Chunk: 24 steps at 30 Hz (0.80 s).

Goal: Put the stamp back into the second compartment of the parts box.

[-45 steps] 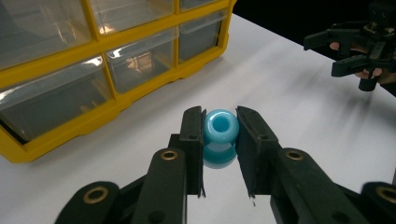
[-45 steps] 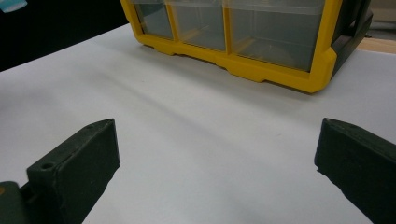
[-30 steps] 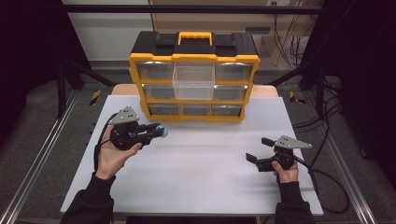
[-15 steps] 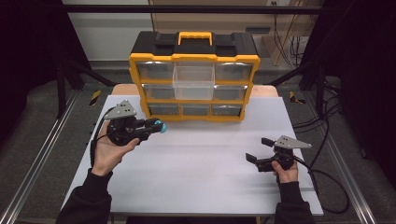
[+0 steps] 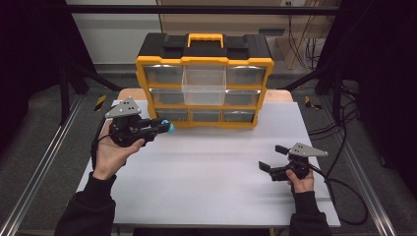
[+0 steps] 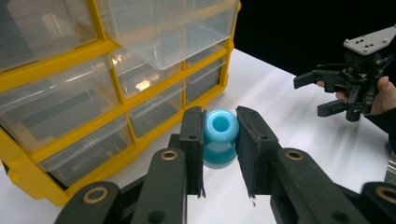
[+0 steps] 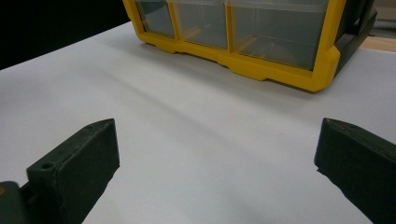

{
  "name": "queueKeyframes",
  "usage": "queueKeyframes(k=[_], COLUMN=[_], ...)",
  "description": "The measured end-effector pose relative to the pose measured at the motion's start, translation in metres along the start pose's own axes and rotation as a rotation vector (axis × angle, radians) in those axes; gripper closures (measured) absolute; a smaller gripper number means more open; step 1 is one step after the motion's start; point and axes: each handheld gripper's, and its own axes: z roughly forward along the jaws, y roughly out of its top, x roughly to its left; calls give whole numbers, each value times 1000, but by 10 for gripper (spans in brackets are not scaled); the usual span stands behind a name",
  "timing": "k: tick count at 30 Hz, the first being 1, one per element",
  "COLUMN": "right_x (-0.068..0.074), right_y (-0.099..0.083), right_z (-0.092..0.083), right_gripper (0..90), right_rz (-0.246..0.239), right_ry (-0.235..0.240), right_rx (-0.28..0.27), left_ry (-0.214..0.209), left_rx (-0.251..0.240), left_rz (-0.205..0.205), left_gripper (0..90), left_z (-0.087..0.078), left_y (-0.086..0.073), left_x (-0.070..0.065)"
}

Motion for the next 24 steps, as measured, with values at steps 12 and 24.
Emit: queueKeyframes(k=[12,24], right_x=[0,0], right_y=[0,0], right_z=[0,0], right_gripper=[4,4], right_rz=[0,-1], right_ry=[-1,1], right_rx=[1,1], left_ry=[-6,1], left_rx=[-17,-27], left_rz=[17,37], left_gripper=[723,723], left_z=[-3,-8], left_y=[18,34], left_x=[-3,-6])
